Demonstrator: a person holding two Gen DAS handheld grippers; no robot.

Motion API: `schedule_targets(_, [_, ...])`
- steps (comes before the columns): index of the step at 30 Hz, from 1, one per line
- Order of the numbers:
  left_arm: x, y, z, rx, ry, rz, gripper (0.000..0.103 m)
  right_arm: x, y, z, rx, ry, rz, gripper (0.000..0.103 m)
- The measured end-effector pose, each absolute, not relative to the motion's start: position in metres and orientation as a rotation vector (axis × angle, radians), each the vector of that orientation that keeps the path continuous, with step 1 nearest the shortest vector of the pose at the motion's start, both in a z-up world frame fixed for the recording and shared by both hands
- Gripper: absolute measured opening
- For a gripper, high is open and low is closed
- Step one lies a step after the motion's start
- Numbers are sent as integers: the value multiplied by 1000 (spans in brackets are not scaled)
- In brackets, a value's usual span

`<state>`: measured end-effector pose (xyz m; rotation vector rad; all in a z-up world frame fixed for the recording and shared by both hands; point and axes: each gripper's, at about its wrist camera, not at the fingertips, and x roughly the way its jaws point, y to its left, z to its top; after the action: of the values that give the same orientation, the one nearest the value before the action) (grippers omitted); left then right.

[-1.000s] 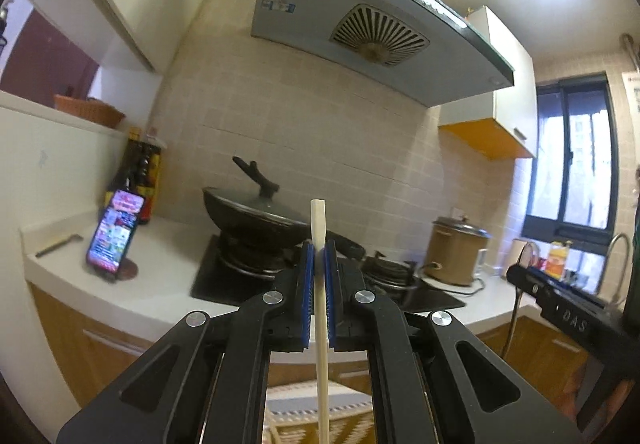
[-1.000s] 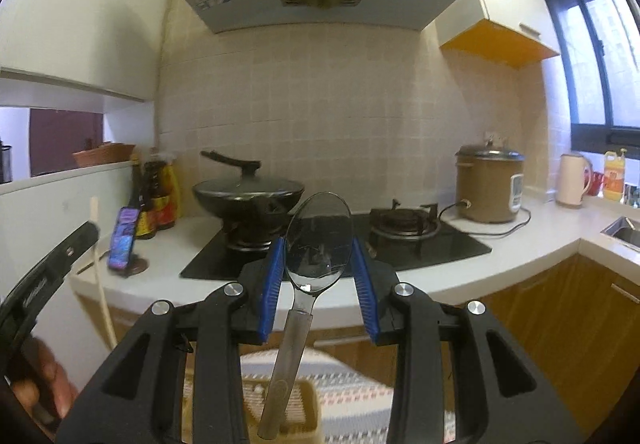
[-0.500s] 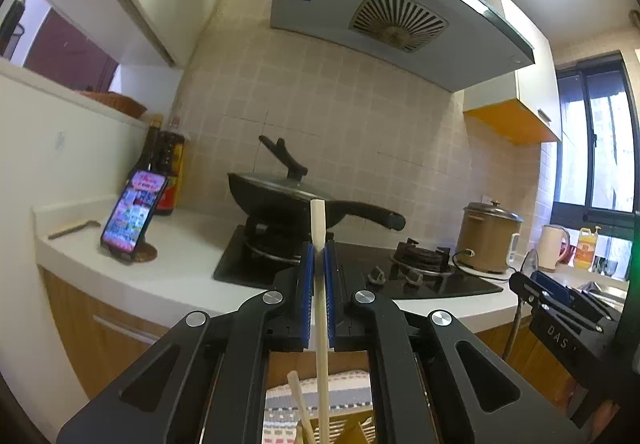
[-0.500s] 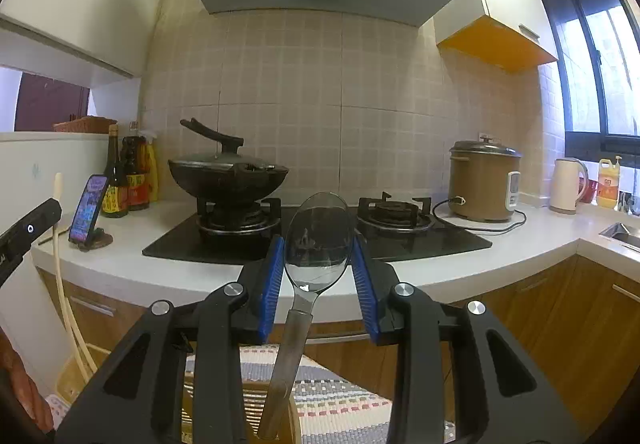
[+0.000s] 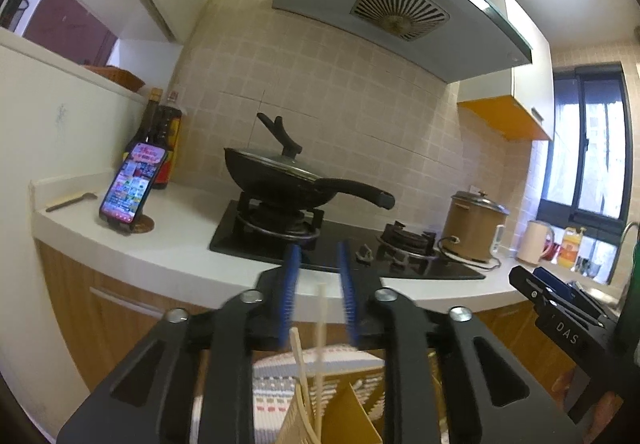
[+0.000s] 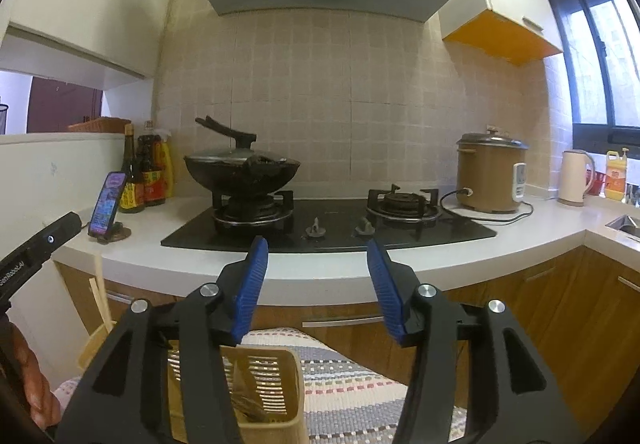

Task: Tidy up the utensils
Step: 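Grasp the black spoon with the left tool while the right tool grasps a clear spoon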

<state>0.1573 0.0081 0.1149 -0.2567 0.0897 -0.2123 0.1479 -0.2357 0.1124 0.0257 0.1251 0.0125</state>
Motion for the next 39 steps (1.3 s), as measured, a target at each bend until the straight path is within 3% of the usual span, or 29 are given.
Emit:
schedule_targets(5, [129,18,124,-272,135,-227,22,114,-237,125,24,126,17,48])
schedule_targets(10, [104,22,119,-264,307,-294,24,83,-235,127,30,214,52,48])
schedule_targets(13, [95,22,100,-259,477,-357,28,70,-232,118,23,317,76,48])
schedule_targets(15, [96,21,80,-269,644,-401,34,68,-229,104,34,438,118,48])
schedule_targets(18, [98,17,32,-302,943,-522,34,73,-225,78,56,618,172,48])
schedule_targets(23, [74,2,-27,-180,1114,-496,34,80,-225,28,125,864,234,48])
schedule_targets(27, [54,-15,-50,-111,1161,-487,34,76,-225,5,138,941,228,48])
schedule_targets(35, [26,-55,-64,175,1083,-356,36,70,-221,-11,126,978,220,48])
schedule_targets(38, [25,-62,-66,240,1041,-310,22,76,-217,-15,118,996,213,48])
schedule_targets(39, [26,-57,-67,238,1034,-296,6,78,-215,-17,114,1006,211,48])
